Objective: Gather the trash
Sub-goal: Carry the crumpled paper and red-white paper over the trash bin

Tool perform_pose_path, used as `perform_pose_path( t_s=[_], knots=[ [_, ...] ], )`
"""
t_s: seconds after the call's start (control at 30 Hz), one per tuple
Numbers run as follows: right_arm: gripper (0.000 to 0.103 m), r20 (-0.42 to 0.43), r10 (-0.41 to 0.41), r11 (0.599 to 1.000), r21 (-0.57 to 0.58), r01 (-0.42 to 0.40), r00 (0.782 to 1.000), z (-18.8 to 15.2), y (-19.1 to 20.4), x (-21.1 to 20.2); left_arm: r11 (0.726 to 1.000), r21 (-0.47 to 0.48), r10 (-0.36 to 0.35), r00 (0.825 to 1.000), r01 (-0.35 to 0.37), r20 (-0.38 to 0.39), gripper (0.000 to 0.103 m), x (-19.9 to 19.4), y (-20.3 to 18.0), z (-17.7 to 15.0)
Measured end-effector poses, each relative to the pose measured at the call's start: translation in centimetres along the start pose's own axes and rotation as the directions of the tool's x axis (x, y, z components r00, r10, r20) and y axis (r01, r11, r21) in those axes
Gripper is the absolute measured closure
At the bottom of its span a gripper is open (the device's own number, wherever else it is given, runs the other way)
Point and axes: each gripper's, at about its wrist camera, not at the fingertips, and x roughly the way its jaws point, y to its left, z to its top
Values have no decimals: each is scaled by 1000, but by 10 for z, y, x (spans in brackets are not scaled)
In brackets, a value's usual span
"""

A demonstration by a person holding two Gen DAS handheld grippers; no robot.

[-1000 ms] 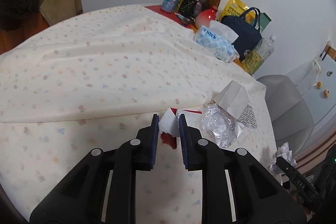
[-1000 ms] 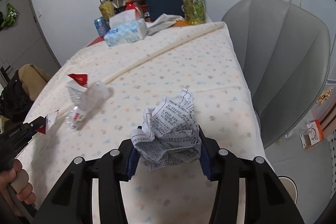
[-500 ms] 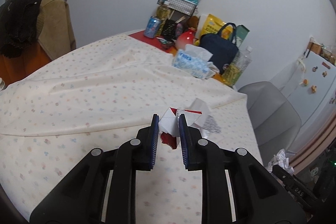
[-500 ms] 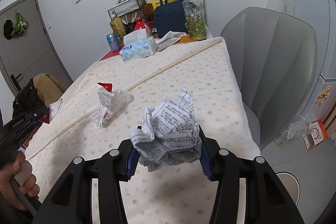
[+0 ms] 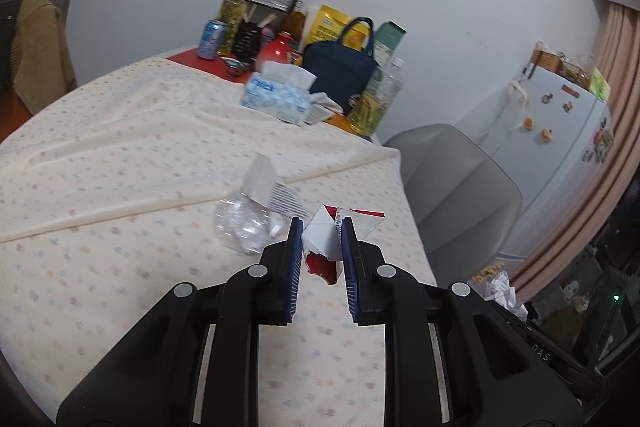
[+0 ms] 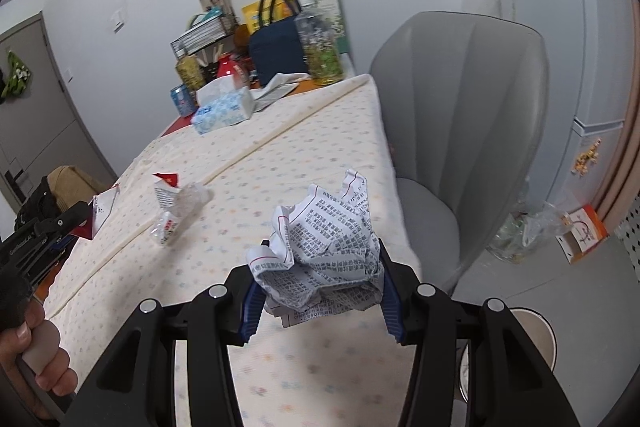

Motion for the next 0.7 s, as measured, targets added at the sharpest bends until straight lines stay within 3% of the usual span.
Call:
perform_pose_path(
  t_s=[0.33, 0.7],
  knots=[
    [55, 15, -93, 995, 47, 92, 996, -5, -53, -24, 993, 55, -101, 992, 105, -81, 84, 30, -56, -23],
    [55, 7, -181, 976, 123, 179, 983, -18, -117, -46, 974, 119, -167, 967, 192, -191, 84, 66, -118, -59]
  ],
)
